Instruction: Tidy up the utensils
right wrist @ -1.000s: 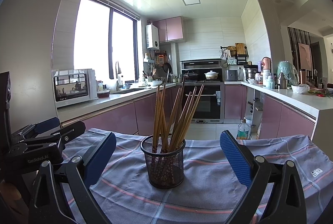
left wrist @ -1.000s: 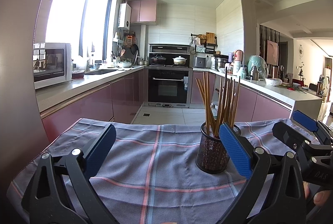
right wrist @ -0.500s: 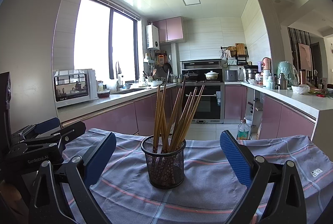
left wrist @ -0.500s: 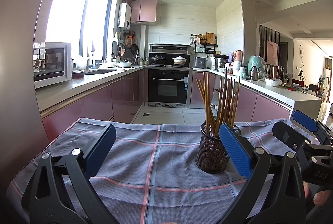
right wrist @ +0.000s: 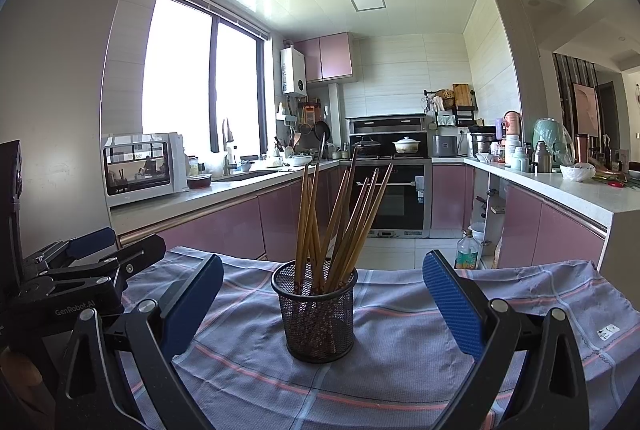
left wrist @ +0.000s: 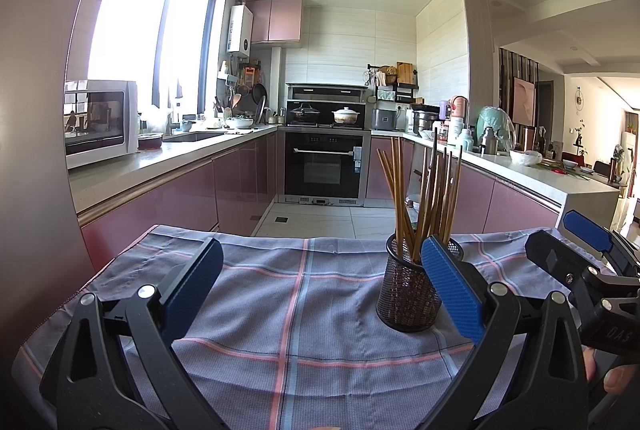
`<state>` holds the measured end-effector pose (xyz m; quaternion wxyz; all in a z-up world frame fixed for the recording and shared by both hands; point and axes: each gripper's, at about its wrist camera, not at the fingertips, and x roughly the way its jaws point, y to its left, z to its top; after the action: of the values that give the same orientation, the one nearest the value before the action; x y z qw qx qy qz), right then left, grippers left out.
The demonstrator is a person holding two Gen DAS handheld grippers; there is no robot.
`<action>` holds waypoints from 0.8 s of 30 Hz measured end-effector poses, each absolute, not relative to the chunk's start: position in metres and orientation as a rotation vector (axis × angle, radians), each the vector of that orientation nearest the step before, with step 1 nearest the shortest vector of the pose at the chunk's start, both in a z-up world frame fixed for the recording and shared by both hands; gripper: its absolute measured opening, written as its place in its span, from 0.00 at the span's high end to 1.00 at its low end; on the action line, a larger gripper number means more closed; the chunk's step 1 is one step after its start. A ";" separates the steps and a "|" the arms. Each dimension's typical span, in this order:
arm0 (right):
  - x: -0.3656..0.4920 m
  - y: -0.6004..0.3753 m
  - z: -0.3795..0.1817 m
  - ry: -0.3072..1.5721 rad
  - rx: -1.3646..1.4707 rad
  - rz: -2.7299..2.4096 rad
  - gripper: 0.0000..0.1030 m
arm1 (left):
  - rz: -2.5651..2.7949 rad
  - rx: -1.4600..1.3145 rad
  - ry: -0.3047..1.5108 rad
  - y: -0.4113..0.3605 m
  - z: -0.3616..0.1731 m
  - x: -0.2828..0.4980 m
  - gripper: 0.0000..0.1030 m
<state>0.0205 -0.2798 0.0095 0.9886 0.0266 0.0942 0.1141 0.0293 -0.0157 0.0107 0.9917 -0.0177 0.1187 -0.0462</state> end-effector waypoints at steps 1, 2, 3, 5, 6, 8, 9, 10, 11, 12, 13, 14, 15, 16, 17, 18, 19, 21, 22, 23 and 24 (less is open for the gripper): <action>0.021 -0.280 0.010 0.189 0.053 0.229 0.06 | -0.092 -0.035 0.239 -0.016 0.011 0.029 0.05; 0.021 -0.280 0.010 0.189 0.053 0.229 0.06 | -0.093 -0.036 0.238 -0.016 0.011 0.029 0.05; 0.021 -0.280 0.010 0.189 0.054 0.230 0.06 | -0.094 -0.036 0.238 -0.015 0.011 0.029 0.05; 0.021 -0.280 0.010 0.189 0.054 0.228 0.06 | -0.093 -0.035 0.238 -0.016 0.011 0.030 0.05; 0.021 -0.280 0.010 0.188 0.054 0.229 0.06 | -0.093 -0.036 0.239 -0.016 0.011 0.029 0.05; 0.021 -0.279 0.010 0.188 0.052 0.227 0.06 | -0.093 -0.035 0.239 -0.016 0.011 0.029 0.05; 0.021 -0.280 0.011 0.187 0.052 0.226 0.06 | -0.092 -0.035 0.238 -0.016 0.011 0.029 0.05; 0.021 -0.280 0.010 0.188 0.053 0.227 0.06 | -0.092 -0.036 0.238 -0.016 0.011 0.029 0.05; 0.021 -0.280 0.010 0.189 0.053 0.227 0.06 | -0.093 -0.036 0.238 -0.015 0.011 0.029 0.05; 0.020 -0.280 0.010 0.188 0.051 0.226 0.06 | -0.092 -0.036 0.238 -0.016 0.011 0.029 0.05; 0.020 -0.280 0.010 0.188 0.052 0.227 0.06 | -0.092 -0.036 0.238 -0.016 0.011 0.029 0.05; 0.021 -0.280 0.010 0.188 0.052 0.228 0.06 | -0.093 -0.036 0.237 -0.016 0.011 0.029 0.05; 0.021 -0.280 0.010 0.188 0.052 0.228 0.06 | -0.094 -0.037 0.238 -0.016 0.010 0.029 0.05; 0.021 -0.279 0.010 0.188 0.051 0.226 0.06 | -0.094 -0.037 0.238 -0.016 0.010 0.030 0.05; 0.021 -0.280 0.010 0.188 0.052 0.227 0.06 | -0.095 -0.036 0.238 -0.016 0.010 0.028 0.05; 0.020 -0.280 0.010 0.187 0.053 0.228 0.06 | -0.095 -0.035 0.239 -0.016 0.010 0.029 0.05; 0.021 -0.280 0.011 0.187 0.053 0.228 0.06 | -0.095 -0.034 0.240 -0.016 0.010 0.029 0.05; 0.021 -0.280 0.010 0.190 0.053 0.227 0.06 | -0.095 -0.034 0.240 -0.017 0.009 0.029 0.05; 0.021 -0.279 0.011 0.189 0.053 0.228 0.06 | -0.095 -0.035 0.239 -0.017 0.009 0.029 0.05; 0.022 -0.279 0.011 0.190 0.053 0.227 0.06 | -0.095 -0.035 0.240 -0.017 0.009 0.029 0.05; 0.021 -0.279 0.011 0.190 0.052 0.226 0.06 | -0.095 -0.035 0.240 -0.017 0.009 0.029 0.05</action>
<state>0.0214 -0.2792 0.0107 0.9888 0.0258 0.0946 0.1128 0.0289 -0.0167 0.0091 0.9915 -0.0174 0.1197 -0.0476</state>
